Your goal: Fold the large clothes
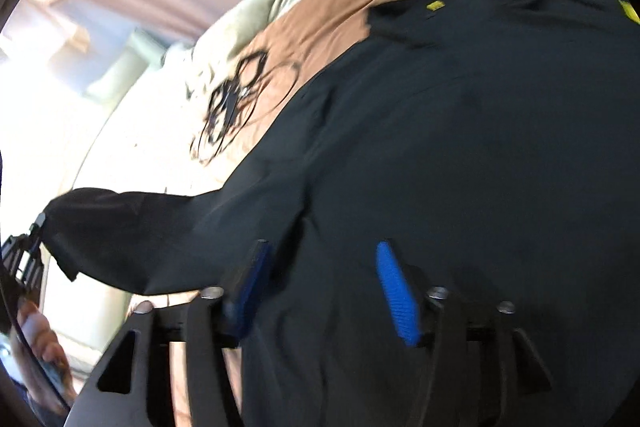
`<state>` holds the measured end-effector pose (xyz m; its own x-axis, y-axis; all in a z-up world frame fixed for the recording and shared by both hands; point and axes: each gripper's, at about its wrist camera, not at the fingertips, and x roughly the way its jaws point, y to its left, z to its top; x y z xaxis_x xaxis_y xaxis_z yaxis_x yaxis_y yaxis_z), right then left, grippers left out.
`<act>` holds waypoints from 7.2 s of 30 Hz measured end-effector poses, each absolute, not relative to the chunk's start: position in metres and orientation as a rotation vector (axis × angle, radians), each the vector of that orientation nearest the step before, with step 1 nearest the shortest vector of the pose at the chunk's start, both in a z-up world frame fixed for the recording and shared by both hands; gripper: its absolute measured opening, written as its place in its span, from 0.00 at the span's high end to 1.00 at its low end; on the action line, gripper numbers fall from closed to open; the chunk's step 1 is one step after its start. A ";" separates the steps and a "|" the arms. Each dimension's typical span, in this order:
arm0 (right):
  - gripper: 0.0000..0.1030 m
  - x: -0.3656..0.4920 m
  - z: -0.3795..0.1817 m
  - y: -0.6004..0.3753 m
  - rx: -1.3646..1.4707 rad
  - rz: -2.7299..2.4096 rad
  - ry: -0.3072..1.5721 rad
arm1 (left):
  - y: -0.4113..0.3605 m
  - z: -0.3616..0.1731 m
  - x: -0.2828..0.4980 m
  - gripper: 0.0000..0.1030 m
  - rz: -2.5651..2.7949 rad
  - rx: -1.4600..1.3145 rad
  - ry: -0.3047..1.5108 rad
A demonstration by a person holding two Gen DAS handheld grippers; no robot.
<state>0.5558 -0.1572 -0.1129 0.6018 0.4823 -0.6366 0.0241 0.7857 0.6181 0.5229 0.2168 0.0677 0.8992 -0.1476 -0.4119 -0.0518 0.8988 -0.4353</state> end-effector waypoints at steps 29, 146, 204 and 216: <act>0.39 0.546 -0.129 -0.325 1.061 0.215 0.744 | -0.076 0.086 0.580 0.95 -0.397 -0.201 0.582; 0.87 0.548 -0.199 -0.479 0.959 0.006 0.860 | 0.053 -0.140 0.541 0.48 -0.032 -0.329 0.884; 0.96 0.509 -0.063 -0.481 0.800 0.134 0.317 | 0.041 -0.111 0.519 0.19 -0.108 -0.429 0.759; 0.96 0.574 -0.114 -0.384 0.675 0.282 0.592 | 0.058 -0.104 0.518 0.19 -0.096 -0.468 0.729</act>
